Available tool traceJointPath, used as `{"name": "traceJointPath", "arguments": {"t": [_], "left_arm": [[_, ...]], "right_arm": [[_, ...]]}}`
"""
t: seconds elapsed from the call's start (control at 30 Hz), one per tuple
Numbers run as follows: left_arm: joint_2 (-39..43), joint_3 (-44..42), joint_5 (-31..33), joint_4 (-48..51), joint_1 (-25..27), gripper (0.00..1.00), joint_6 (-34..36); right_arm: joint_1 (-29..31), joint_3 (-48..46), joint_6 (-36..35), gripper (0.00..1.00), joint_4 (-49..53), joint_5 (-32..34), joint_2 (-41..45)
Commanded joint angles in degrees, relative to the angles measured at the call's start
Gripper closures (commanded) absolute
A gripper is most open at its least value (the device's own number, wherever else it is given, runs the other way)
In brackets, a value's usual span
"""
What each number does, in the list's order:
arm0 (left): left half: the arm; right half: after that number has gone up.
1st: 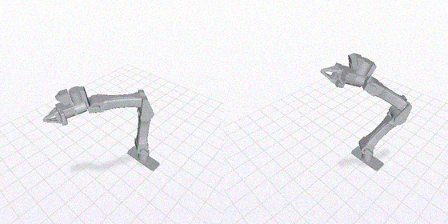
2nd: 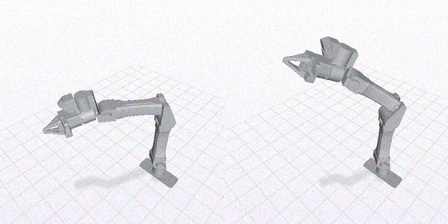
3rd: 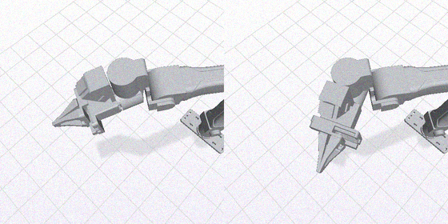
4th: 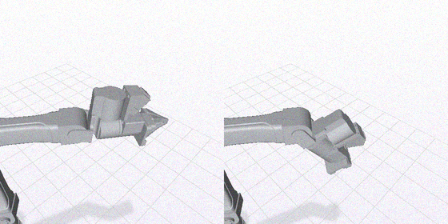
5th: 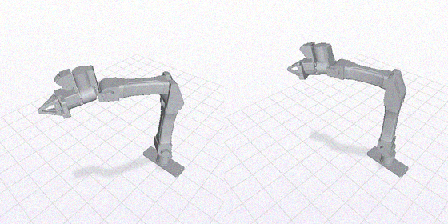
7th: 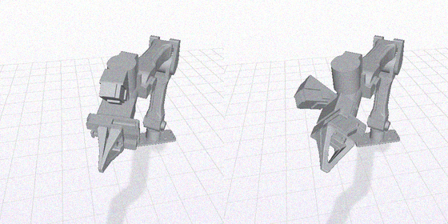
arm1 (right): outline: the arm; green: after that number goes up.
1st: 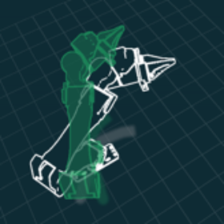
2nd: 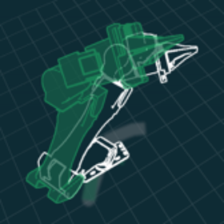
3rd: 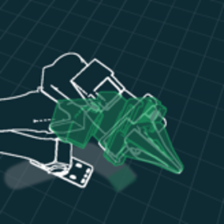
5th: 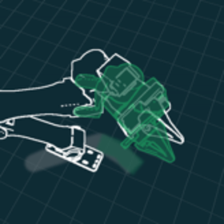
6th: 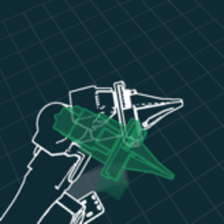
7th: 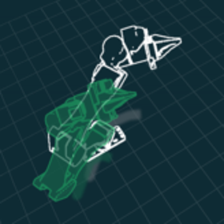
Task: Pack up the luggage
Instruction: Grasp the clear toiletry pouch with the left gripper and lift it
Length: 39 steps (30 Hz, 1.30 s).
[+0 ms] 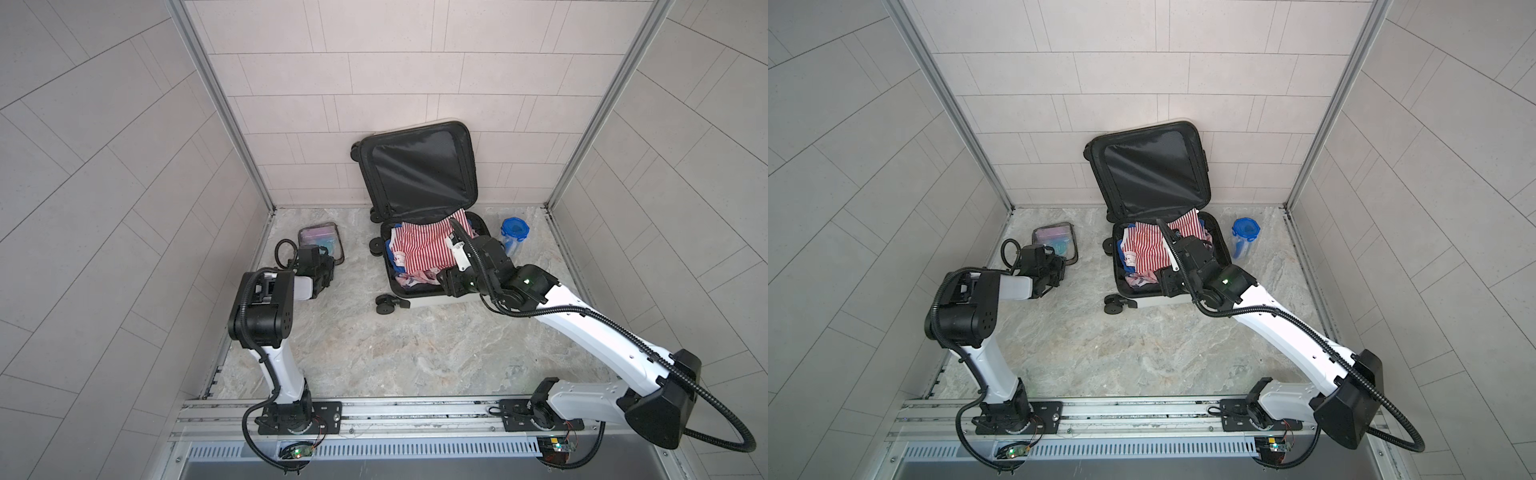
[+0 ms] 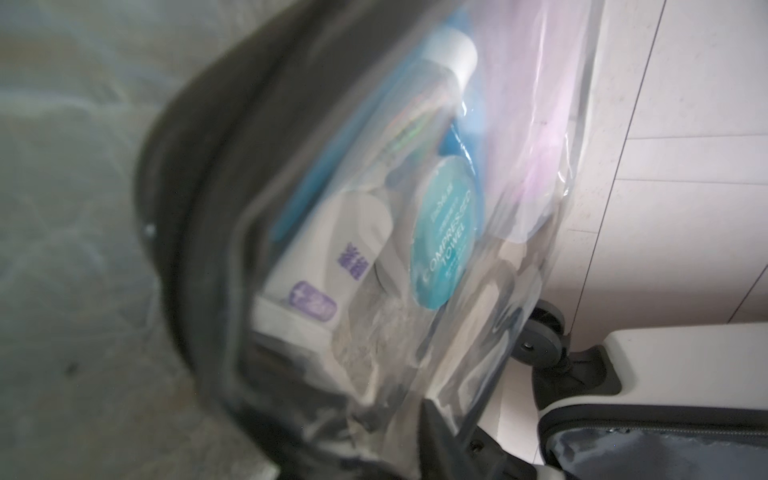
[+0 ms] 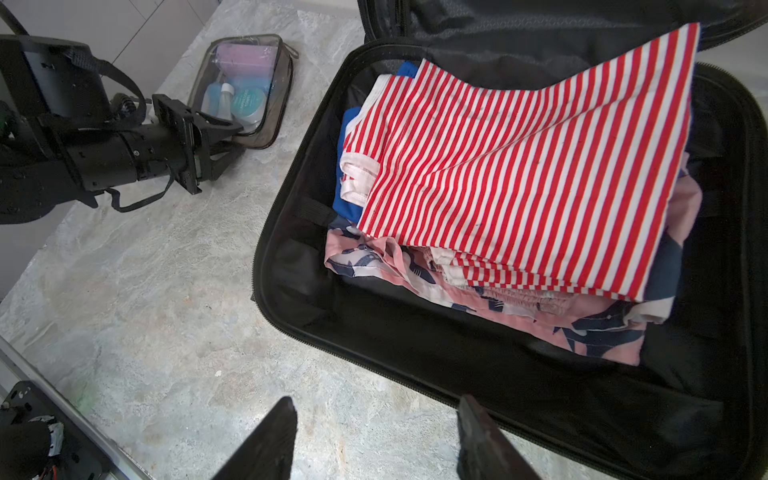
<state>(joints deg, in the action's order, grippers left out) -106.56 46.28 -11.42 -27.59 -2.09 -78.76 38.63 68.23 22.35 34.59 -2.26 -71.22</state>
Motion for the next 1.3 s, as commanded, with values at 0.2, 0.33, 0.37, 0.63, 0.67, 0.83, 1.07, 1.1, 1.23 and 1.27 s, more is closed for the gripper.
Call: {"name": "traceJointPath", "arguments": {"t": [0.2, 0.33, 0.37, 0.63, 0.67, 0.83, 1.07, 1.1, 1.23, 1.27], "left_arm": [[3.5, 0.6, 0.2, 5.4, -2.1, 0.96, 2.5], [8.2, 1.2, 0.5, 11.6, -2.1, 1.00, 5.5], [9.6, 1.2, 0.6, 13.4, -2.1, 1.00, 6.3], [20.7, -3.2, -0.5, 24.6, -2.1, 1.00, 12.0], [22.3, -4.5, -0.6, 25.3, -2.1, 1.00, 12.3], [34.8, -11.6, -0.1, 32.2, -2.1, 1.00, 14.8], [51.1, -16.1, 1.2, 46.0, -2.0, 1.00, 19.0], [52.4, -16.1, 1.1, 48.0, -1.8, 1.00, 20.1], [56.4, -15.9, 1.2, 55.6, -1.5, 1.00, 24.1], [57.1, -15.7, 1.1, 57.2, -1.5, 1.00, 25.0]], "right_arm": [[0.3, -1.0, 1.4, 0.37, 1.0, 1.7, 1.9], [0.3, -1.3, 1.8, 0.37, 0.3, 1.0, 1.4], [0.4, -1.2, 1.8, 0.37, 0.2, 0.6, 1.1], [0.5, -0.2, 1.9, 0.37, -0.7, -3.1, -1.4], [0.5, 0.0, 2.0, 0.37, -0.8, -3.5, -1.6], [1.4, 1.5, 2.1, 0.37, -1.1, -5.1, -3.6], [3.6, 2.9, 2.8, 0.38, -2.5, -5.7, -6.5], [4.0, 3.2, 3.0, 0.37, -2.7, -6.0, -7.2], [5.9, 5.5, 3.1, 0.38, -3.0, -7.1, -10.3], [6.3, 6.2, 3.1, 0.38, -3.1, -7.3, -11.1]]}}
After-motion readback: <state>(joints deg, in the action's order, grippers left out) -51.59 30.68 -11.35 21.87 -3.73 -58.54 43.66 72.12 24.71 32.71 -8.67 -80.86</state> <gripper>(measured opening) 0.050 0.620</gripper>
